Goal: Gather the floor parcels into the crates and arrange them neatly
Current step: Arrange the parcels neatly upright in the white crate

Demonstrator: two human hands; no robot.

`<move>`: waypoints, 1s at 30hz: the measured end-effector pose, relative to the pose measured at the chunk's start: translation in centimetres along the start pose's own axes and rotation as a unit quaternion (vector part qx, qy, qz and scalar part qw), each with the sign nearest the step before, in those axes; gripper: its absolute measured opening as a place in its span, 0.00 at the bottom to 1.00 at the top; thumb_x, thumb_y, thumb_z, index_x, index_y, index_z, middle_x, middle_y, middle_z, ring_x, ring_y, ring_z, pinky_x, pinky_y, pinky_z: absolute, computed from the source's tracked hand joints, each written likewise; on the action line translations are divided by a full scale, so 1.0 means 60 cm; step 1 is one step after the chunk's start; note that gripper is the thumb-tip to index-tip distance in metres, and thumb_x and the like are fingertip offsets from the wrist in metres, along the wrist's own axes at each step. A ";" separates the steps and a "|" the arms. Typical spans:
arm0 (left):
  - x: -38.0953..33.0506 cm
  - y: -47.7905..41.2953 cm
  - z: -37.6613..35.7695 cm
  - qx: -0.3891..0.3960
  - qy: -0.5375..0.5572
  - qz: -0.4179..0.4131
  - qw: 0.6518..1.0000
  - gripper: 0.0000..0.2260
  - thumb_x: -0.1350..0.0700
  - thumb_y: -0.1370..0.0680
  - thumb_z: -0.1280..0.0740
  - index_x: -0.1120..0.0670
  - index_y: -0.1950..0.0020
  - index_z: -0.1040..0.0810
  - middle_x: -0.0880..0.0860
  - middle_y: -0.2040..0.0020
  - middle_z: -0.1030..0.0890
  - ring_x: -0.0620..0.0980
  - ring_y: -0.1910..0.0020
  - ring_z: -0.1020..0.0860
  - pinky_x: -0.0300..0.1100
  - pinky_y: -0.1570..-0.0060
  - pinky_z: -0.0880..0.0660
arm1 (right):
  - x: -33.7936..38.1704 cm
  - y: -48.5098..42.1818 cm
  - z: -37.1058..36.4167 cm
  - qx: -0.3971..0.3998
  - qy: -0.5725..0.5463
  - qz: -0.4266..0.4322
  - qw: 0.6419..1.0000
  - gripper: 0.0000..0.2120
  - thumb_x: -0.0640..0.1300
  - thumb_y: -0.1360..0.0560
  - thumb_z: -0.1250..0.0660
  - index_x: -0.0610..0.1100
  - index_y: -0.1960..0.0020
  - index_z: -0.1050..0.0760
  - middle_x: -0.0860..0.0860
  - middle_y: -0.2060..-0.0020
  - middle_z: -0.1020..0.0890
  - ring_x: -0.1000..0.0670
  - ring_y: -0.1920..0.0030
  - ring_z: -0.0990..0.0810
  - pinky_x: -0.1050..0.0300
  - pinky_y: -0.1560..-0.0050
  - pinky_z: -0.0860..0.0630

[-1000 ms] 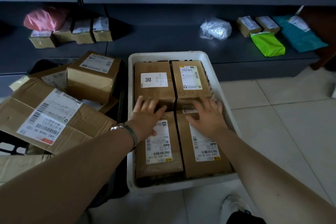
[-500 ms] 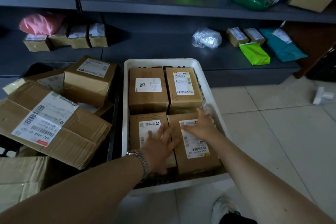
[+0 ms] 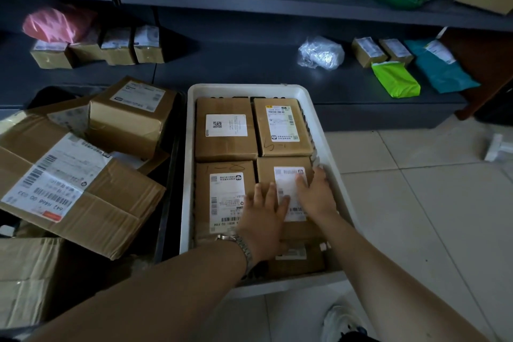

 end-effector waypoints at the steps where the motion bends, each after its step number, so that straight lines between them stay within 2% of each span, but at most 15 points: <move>1: 0.003 -0.003 0.001 -0.005 0.001 0.003 1.000 0.45 0.32 0.25 0.40 0.51 0.21 0.62 0.61 0.22 0.63 0.67 0.24 0.60 0.62 0.26 0.55 | 0.000 -0.001 -0.001 0.006 -0.001 -0.002 1.000 0.30 0.60 0.20 0.44 0.52 0.23 0.49 0.44 0.31 0.27 0.41 0.39 0.21 0.40 0.41 0.22; 2: 0.006 -0.005 0.001 -0.007 0.002 0.005 1.000 0.45 0.32 0.25 0.40 0.50 0.21 0.62 0.61 0.22 0.64 0.67 0.24 0.60 0.62 0.25 0.56 | -0.002 0.000 -0.003 0.016 -0.004 -0.011 1.000 0.31 0.60 0.20 0.45 0.53 0.22 0.51 0.44 0.29 0.29 0.40 0.36 0.23 0.38 0.37 0.25; 4: 0.009 -0.005 -0.004 -0.001 0.010 -0.003 1.000 0.46 0.33 0.26 0.37 0.49 0.21 0.63 0.59 0.22 0.66 0.66 0.24 0.62 0.62 0.26 0.58 | -0.022 0.002 -0.013 0.063 -0.007 -0.061 0.996 0.34 0.63 0.19 0.46 0.52 0.20 0.54 0.43 0.24 0.36 0.38 0.29 0.31 0.40 0.29 0.33; 6: 0.011 -0.002 -0.008 0.002 0.017 -0.012 1.000 0.49 0.35 0.28 0.34 0.48 0.21 0.64 0.57 0.22 0.67 0.64 0.24 0.63 0.61 0.26 0.60 | -0.054 0.005 -0.024 0.124 -0.043 -0.140 0.981 0.43 0.71 0.24 0.45 0.50 0.19 0.52 0.43 0.24 0.36 0.39 0.26 0.35 0.41 0.27 0.38; 8: 0.011 0.003 -0.009 -0.010 0.019 -0.013 1.000 0.50 0.36 0.29 0.32 0.47 0.21 0.64 0.57 0.22 0.65 0.64 0.23 0.63 0.61 0.25 0.59 | -0.081 0.015 -0.029 0.179 -0.102 -0.229 0.951 0.52 0.82 0.36 0.44 0.50 0.23 0.39 0.43 0.30 0.28 0.39 0.31 0.29 0.38 0.29 0.34; 9: 0.011 0.007 -0.010 -0.018 0.016 -0.011 1.000 0.50 0.36 0.28 0.32 0.47 0.21 0.63 0.57 0.22 0.64 0.63 0.23 0.63 0.61 0.25 0.59 | -0.090 0.023 -0.032 0.198 -0.137 -0.265 0.934 0.51 0.83 0.36 0.46 0.49 0.26 0.34 0.42 0.32 0.25 0.38 0.33 0.27 0.36 0.31 0.33; 12: 0.009 0.018 -0.018 -0.024 0.022 -0.020 0.999 0.48 0.38 0.27 0.32 0.47 0.21 0.63 0.57 0.21 0.64 0.62 0.23 0.63 0.60 0.25 0.60 | -0.118 0.050 -0.029 0.208 -0.189 -0.327 0.902 0.45 0.78 0.29 0.55 0.47 0.26 0.34 0.38 0.29 0.29 0.33 0.30 0.31 0.30 0.33 0.35; 13: 0.009 0.021 -0.018 -0.021 0.028 -0.027 0.999 0.47 0.40 0.27 0.32 0.47 0.21 0.62 0.57 0.21 0.64 0.62 0.23 0.64 0.58 0.25 0.62 | -0.134 0.060 -0.034 0.210 -0.199 -0.346 0.892 0.46 0.79 0.29 0.55 0.46 0.27 0.34 0.36 0.30 0.29 0.31 0.31 0.31 0.27 0.36 0.33; 15: 0.008 0.025 -0.016 -0.007 0.039 -0.042 0.998 0.46 0.42 0.26 0.31 0.47 0.21 0.62 0.56 0.21 0.64 0.61 0.23 0.64 0.55 0.27 0.64 | -0.162 0.085 -0.052 0.219 -0.229 -0.389 0.865 0.47 0.80 0.32 0.48 0.46 0.27 0.34 0.35 0.33 0.27 0.29 0.37 0.27 0.21 0.43 0.32; 17: 0.010 0.027 -0.012 -0.003 0.046 -0.047 0.998 0.45 0.43 0.25 0.32 0.47 0.21 0.60 0.56 0.21 0.63 0.61 0.23 0.64 0.53 0.27 0.63 | -0.175 0.089 -0.061 0.213 -0.249 -0.396 0.858 0.45 0.77 0.32 0.41 0.45 0.29 0.33 0.37 0.36 0.27 0.30 0.41 0.26 0.22 0.46 0.29; 20: 0.005 0.033 -0.010 0.002 0.048 -0.057 0.997 0.41 0.45 0.24 0.34 0.48 0.21 0.59 0.57 0.21 0.62 0.61 0.23 0.63 0.54 0.25 0.60 | -0.180 0.093 -0.062 0.209 -0.260 -0.412 0.848 0.38 0.71 0.30 0.35 0.43 0.32 0.30 0.38 0.40 0.25 0.32 0.48 0.24 0.29 0.54 0.24; 22: 0.005 0.036 -0.007 0.000 0.054 -0.061 0.997 0.39 0.47 0.23 0.35 0.48 0.21 0.57 0.57 0.21 0.61 0.60 0.23 0.62 0.53 0.25 0.59 | -0.185 0.095 -0.068 0.214 -0.277 -0.428 0.833 0.36 0.68 0.28 0.35 0.42 0.33 0.29 0.36 0.41 0.23 0.33 0.48 0.22 0.29 0.52 0.24; 24: 0.011 0.035 0.003 -0.006 0.069 -0.063 0.996 0.36 0.49 0.22 0.35 0.49 0.21 0.53 0.56 0.21 0.59 0.59 0.22 0.61 0.53 0.25 0.58 | -0.191 0.096 -0.073 0.205 -0.286 -0.440 0.826 0.35 0.68 0.28 0.37 0.41 0.35 0.26 0.36 0.43 0.21 0.33 0.47 0.20 0.30 0.48 0.24; 27: 0.023 0.032 0.010 -0.008 0.083 -0.069 0.994 0.35 0.48 0.23 0.35 0.50 0.21 0.50 0.56 0.21 0.58 0.57 0.22 0.60 0.54 0.25 0.56 | -0.183 0.104 -0.078 0.194 -0.303 -0.440 0.823 0.35 0.69 0.29 0.36 0.41 0.38 0.24 0.37 0.43 0.21 0.35 0.49 0.21 0.38 0.56 0.22; 30: 0.028 0.030 0.007 0.002 0.091 -0.073 0.993 0.36 0.48 0.23 0.35 0.50 0.21 0.51 0.55 0.21 0.58 0.56 0.22 0.59 0.55 0.25 0.53 | -0.170 0.111 -0.082 0.210 -0.328 -0.435 0.812 0.40 0.73 0.34 0.33 0.41 0.39 0.21 0.38 0.42 0.20 0.35 0.47 0.21 0.39 0.53 0.22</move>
Point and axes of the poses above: each hand's wrist, its own y-axis away from the middle knuckle, its own z-axis out of the back of the hand, x = y × z, the point moved 9 cm from there along -y, towards the middle knuckle
